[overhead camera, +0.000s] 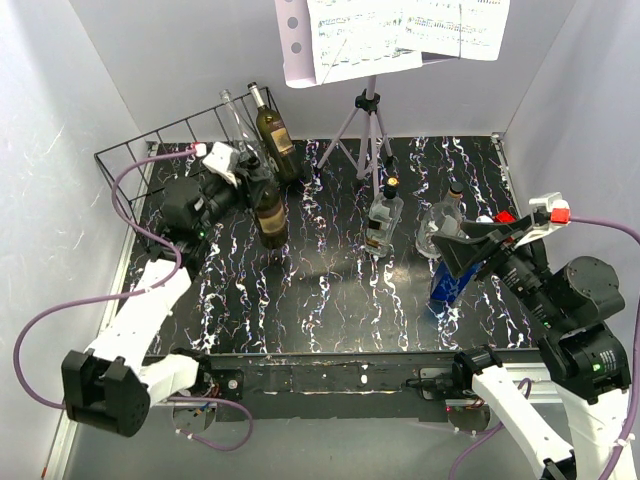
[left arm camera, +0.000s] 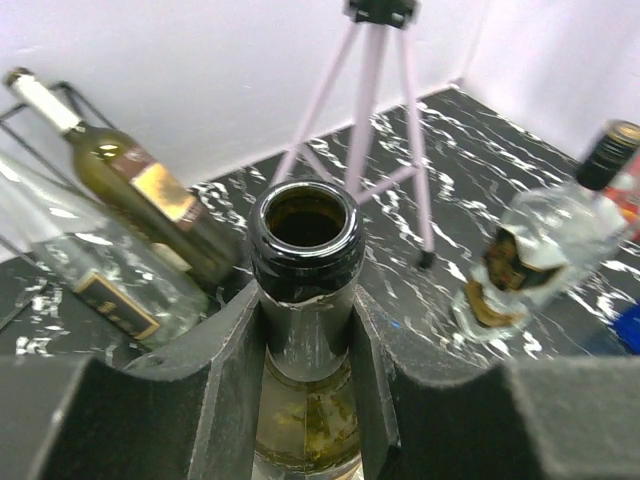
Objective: Take the wine bottle off the wine rack
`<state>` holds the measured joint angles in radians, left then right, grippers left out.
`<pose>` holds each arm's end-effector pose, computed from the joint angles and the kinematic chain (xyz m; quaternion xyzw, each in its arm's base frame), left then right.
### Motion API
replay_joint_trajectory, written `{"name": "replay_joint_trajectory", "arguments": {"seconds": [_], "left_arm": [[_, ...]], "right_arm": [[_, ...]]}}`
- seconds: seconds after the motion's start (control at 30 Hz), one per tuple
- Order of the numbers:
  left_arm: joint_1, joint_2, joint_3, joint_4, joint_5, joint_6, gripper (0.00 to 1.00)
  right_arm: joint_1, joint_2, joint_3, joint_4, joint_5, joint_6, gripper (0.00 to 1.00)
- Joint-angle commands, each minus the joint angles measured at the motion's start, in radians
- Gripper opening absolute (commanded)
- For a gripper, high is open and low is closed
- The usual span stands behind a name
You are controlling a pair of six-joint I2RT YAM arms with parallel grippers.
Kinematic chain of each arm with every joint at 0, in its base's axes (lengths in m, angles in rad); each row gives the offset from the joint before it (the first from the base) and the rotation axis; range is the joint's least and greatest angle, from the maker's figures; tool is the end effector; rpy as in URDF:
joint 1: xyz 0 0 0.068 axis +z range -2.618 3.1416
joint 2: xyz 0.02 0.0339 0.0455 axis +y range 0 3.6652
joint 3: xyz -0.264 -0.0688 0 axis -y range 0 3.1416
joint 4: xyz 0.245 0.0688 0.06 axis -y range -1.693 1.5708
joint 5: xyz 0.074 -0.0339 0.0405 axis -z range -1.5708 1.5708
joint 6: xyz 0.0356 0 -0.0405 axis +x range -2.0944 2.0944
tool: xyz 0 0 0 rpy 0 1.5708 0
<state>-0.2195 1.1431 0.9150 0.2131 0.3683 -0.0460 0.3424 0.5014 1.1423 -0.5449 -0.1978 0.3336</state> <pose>0.2607 -0.0713 0.3552 0.1887 0.6866 -0.2206 0.6666 0.0517 0.0259 0.4454 -0.0760 0.6688 0.3069 0.6729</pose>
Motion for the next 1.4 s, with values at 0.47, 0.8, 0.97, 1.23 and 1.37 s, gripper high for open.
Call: {"name": "replay_joint_trajectory", "arguments": {"seconds": [0.47,0.8,0.97,1.23,1.37], "left_arm": [[-0.527,-0.083,-0.097,0.121,-0.117,-0.048,0.00],[-0.702,0.203,0.030,0.308,-0.140,-0.023,0.00],[-0.744,0.315,0.117,0.334,-0.131,-0.014,0.00],[-0.773,0.403,0.179,0.408,-0.129,-0.012,0.00],[-0.774,0.434,0.191,0.437,-0.134,-0.017,0.00]], "right_arm": [[-0.002,-0.061,-0.032,0.057,-0.031,0.018,0.81],[-0.002,-0.090,-0.044,0.049,-0.012,0.015,0.81],[-0.002,-0.096,-0.046,0.045,-0.012,0.010,0.80],[-0.002,-0.115,-0.061,0.051,0.009,-0.005,0.81],[-0.002,-0.107,-0.058,0.048,0.003,-0.010,0.81]]}}
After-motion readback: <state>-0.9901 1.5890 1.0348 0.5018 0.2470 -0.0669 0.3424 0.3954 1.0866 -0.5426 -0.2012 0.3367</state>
